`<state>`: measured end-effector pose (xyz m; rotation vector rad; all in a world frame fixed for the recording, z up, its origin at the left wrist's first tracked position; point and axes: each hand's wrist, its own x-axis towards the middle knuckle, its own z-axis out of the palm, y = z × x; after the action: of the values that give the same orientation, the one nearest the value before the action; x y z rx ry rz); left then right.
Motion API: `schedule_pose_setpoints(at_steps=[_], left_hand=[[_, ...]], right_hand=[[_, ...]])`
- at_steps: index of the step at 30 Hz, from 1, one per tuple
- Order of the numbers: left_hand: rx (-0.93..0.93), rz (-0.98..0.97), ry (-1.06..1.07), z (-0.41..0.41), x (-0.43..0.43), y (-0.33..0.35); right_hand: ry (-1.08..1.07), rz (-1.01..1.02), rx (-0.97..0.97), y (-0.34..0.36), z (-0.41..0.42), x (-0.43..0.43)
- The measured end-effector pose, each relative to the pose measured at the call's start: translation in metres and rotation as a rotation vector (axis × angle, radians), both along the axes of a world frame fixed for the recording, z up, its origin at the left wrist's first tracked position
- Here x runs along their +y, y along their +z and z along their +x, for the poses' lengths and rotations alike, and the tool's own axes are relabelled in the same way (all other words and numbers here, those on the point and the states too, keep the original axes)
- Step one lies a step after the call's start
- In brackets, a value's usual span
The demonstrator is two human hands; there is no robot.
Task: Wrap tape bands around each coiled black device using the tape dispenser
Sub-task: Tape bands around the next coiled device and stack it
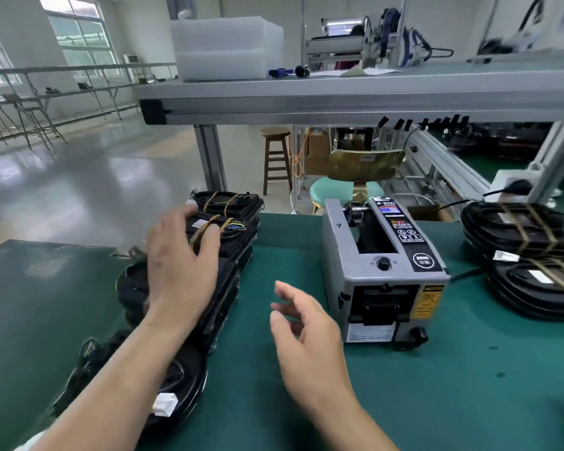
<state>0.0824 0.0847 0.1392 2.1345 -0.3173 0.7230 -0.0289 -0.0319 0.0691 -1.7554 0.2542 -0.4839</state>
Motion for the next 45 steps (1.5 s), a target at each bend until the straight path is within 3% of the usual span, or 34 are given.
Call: schedule_pose_setpoints(at_steps=[6,11,15,24,27,33,37,45], left_hand=[[-0.160,-0.024,-0.428,-0.077,-0.084,0.000],[-0.132,0.006,-0.735,-0.123,-0.139,-0.029],[-0.011,0.142,-0.894,-0.142,-0.174,-0.058],[0.496,0.309,-0.937,-0.170,-0.251,-0.105],[0.833,0.176,-0.963,-0.193,-0.282,-0.104],[1.371,-0.060,-0.913,-0.218,-0.316,-0.084],[1.377,0.022,-1.001,-0.229,-0.322,-0.085],[1.367,-0.139,-0.932,-0.229,-0.310,-0.082]], right_hand=[[-0.186,-0.180,-0.220,0.016,-0.044,-0.056],[-0.445,-0.255,-0.219,0.009,-0.090,-0.125],[-0.627,-0.280,-0.117,-0.004,-0.127,-0.182],[-0.761,-0.395,0.171,-0.020,-0.189,-0.276],[-0.798,-0.453,0.230,-0.017,-0.206,-0.298],[-0.827,-0.709,0.591,-0.020,-0.230,-0.325],[-0.772,-0.784,0.635,-0.024,-0.227,-0.318],[-0.697,-0.762,0.524,-0.013,-0.218,-0.297]])
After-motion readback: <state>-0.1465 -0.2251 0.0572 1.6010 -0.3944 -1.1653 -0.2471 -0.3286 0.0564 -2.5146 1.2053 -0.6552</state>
